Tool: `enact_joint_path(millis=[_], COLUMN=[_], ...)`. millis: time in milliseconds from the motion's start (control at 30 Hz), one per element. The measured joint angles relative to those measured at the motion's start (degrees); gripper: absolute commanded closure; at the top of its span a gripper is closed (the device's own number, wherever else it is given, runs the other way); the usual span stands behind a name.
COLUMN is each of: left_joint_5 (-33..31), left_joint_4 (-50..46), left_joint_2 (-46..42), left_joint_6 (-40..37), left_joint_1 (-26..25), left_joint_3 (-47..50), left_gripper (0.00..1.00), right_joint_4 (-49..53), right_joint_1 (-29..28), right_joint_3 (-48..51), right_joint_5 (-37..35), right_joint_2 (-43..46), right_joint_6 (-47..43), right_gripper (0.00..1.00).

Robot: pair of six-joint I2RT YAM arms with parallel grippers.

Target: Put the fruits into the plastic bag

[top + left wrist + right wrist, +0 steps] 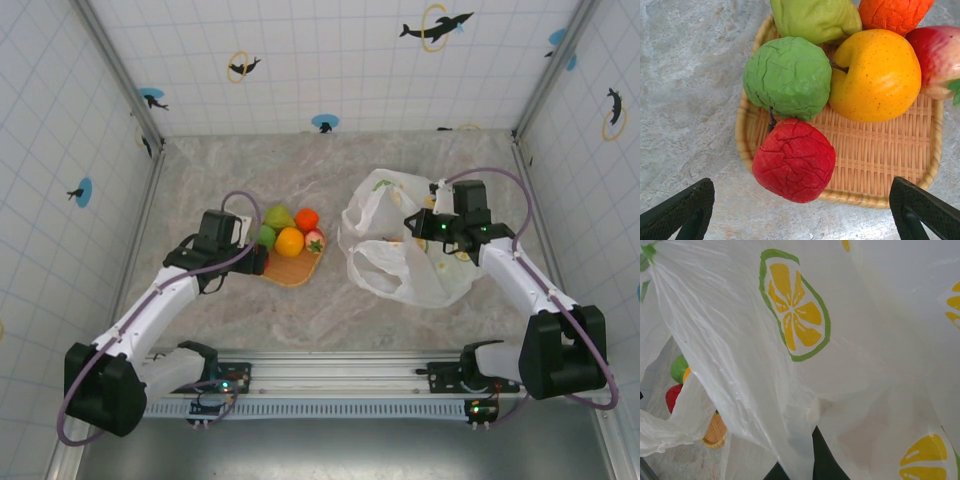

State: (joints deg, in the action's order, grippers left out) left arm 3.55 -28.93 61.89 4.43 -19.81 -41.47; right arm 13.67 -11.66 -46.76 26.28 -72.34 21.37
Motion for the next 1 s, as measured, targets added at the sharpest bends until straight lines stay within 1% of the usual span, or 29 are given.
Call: enact_joint_path(millis=[233,633,1000], left_joint_5=[-1.16,-1.88,-1.07], left_joint_4=[2.56,5.99,6.25], left_joint_2=[-1.29,-2.23,0.74], left_joint_6=[-1.9,-6.71,-8.35], left_joint_1=[0.09,1.33,1.88], left_joint_3=[3.61,5.84,6.19], left_gripper=[0.08,0.06,0.05], right_joint_4=[0.02,0.0,0.0], right_joint_1=[-0.02,-0.5,-0.72], right_joint_3=[0.0,0.0,0.0], right_joint_5=[-0.74,-0.87,-0.87], right_joint_2=[0.72,0.72,0.55], right_joint_6=[0.02,-0.07,-0.63], right_gripper=[1.0,1.0,1.0])
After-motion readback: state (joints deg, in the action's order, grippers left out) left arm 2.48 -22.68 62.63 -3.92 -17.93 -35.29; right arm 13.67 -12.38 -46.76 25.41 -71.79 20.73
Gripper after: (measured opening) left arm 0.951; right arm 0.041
